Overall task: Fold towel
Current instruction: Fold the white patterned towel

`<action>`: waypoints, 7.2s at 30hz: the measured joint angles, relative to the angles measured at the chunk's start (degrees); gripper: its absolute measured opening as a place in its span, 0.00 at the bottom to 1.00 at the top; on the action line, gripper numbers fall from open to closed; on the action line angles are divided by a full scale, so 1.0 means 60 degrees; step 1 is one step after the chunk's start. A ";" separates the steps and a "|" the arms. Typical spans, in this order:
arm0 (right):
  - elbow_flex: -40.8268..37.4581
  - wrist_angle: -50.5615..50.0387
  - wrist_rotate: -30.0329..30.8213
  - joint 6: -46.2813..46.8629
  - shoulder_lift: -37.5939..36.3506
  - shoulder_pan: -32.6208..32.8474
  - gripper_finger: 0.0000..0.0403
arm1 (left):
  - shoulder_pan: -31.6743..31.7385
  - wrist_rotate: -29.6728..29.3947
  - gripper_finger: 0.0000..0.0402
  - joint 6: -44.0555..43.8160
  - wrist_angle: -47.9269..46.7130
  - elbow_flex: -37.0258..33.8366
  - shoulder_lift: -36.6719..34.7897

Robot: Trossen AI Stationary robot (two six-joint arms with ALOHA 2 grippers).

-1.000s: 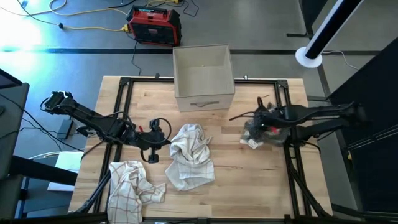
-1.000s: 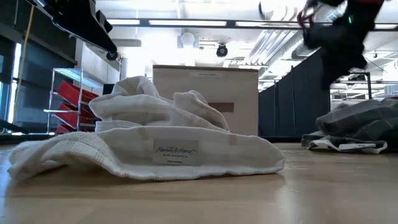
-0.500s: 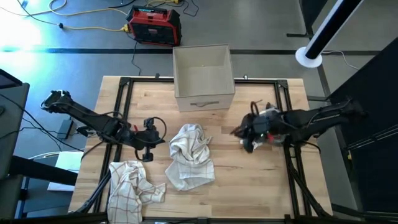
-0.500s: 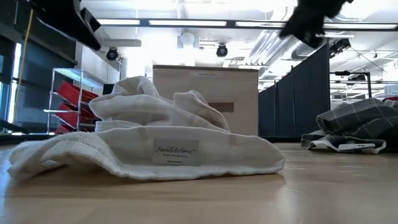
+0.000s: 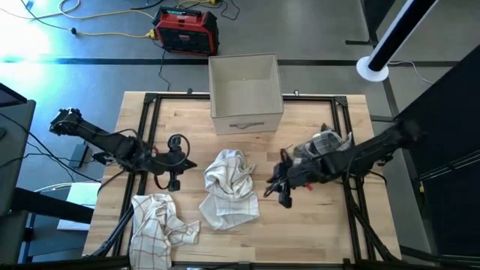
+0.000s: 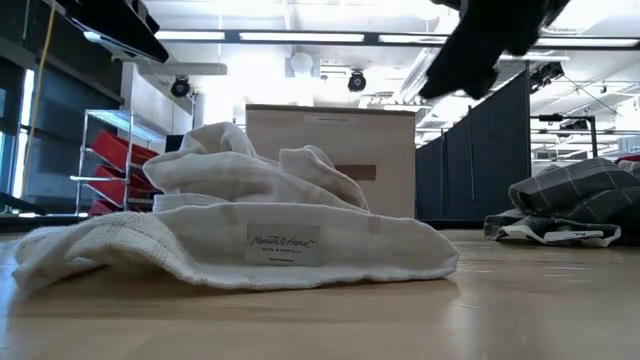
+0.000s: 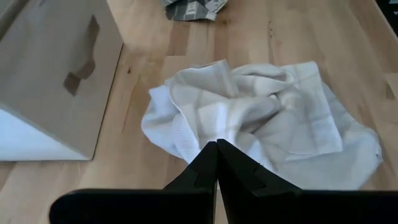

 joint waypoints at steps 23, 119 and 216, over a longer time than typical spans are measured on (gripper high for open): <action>0.0002 0.4821 -0.1080 -0.2873 0.3629 -0.1784 0.37 | 0.0264 0.0131 0.00 -0.0351 -0.0001 0.0000 0.0008; 0.5988 -0.8761 -0.1401 -0.0700 0.2669 -0.2548 0.43 | 0.0271 -0.0828 0.00 0.0247 0.0206 0.0000 0.1196; 0.5922 -0.9619 0.6140 0.2834 -0.0195 0.0686 0.00 | -0.3585 -0.2114 0.05 -0.5132 0.0616 0.4677 0.9107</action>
